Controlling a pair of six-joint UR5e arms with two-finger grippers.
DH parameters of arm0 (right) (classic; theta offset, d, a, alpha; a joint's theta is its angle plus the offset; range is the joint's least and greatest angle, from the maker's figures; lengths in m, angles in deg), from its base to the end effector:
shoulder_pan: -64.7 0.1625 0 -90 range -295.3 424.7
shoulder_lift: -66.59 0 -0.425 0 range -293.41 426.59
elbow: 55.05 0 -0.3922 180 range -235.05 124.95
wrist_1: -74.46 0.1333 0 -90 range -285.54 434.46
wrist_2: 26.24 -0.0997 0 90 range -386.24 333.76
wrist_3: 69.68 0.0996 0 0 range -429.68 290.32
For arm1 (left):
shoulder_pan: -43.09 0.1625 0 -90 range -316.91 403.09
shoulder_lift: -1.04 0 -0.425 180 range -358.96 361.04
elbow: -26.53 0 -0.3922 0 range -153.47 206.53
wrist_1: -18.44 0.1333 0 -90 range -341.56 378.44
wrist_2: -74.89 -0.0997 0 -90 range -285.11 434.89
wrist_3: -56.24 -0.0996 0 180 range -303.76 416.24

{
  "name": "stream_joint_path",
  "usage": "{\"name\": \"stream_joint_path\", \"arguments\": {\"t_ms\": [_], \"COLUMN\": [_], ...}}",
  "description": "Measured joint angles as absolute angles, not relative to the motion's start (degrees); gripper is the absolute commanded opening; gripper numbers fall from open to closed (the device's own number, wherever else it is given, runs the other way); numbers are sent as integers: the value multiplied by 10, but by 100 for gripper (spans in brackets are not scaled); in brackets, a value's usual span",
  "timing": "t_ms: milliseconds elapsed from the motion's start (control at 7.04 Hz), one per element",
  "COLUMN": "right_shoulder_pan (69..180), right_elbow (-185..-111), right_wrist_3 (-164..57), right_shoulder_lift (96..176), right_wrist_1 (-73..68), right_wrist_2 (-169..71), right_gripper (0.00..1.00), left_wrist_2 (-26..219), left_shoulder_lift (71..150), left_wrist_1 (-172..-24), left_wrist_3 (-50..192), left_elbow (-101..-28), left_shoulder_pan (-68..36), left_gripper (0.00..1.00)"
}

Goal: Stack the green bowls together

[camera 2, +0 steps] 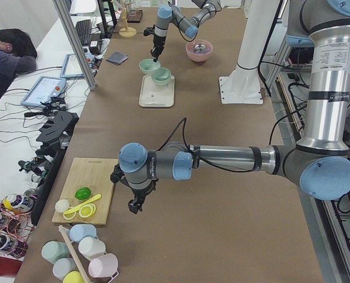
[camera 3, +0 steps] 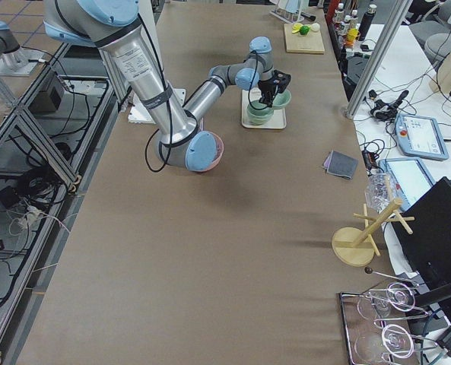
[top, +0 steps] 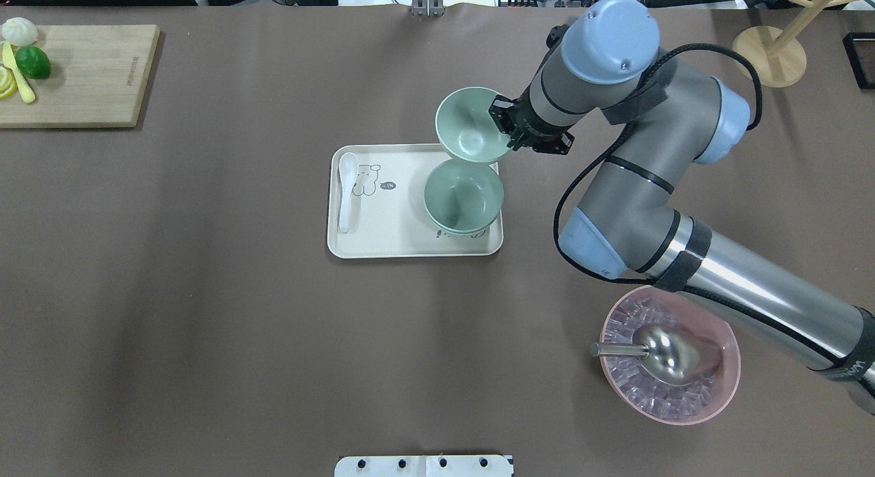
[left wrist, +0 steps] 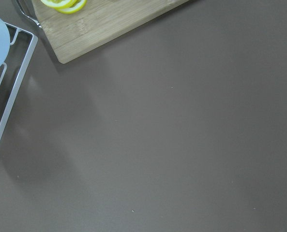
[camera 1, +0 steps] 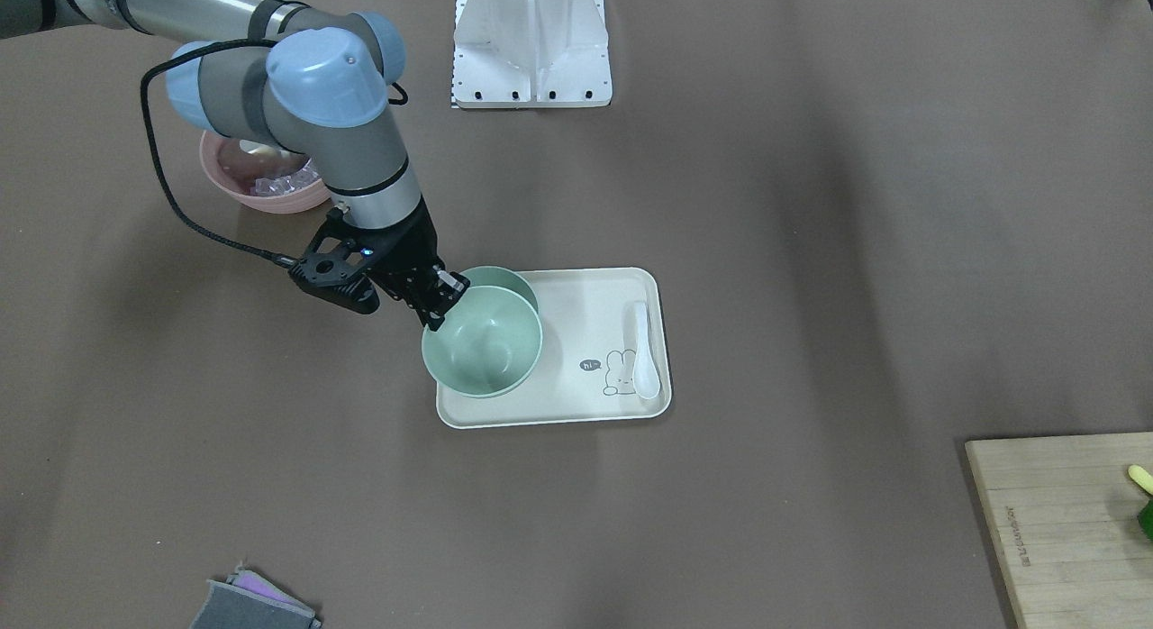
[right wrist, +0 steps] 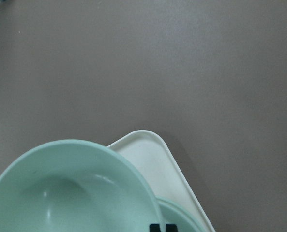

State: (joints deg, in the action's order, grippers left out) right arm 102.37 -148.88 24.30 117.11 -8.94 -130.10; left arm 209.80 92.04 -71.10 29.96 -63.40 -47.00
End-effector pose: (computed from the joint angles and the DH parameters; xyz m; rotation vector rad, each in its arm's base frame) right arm -0.4823 -0.5106 0.2075 0.0350 -0.9081 0.5719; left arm -0.0638 -0.4997 0.6508 0.1879 0.7679 0.4365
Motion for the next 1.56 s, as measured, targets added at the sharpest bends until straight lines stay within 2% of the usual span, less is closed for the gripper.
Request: {"name": "stream_joint_path", "arguments": {"t_ms": [284,853,1563], "right_shoulder_pan": [997,983,967], "right_elbow": [-1493,-1560,-1550], "right_wrist_3": [252,253,247], "right_shoulder_lift": [1175,1190,1201], "right_wrist_1": [-96,-172,-176], "right_wrist_2": [-1269,-1263,-1254], "right_gripper": [0,0,0], "left_wrist_2": [2098,2099,2099], "left_shoulder_lift": [920,905,896], "left_wrist_1": [-711,-730,-740], "left_wrist_3": [300,300,300], "left_elbow": [-633,-635,-636], "left_shoulder_pan": [-470,-470,-470], "left_gripper": [99,99,99]}}
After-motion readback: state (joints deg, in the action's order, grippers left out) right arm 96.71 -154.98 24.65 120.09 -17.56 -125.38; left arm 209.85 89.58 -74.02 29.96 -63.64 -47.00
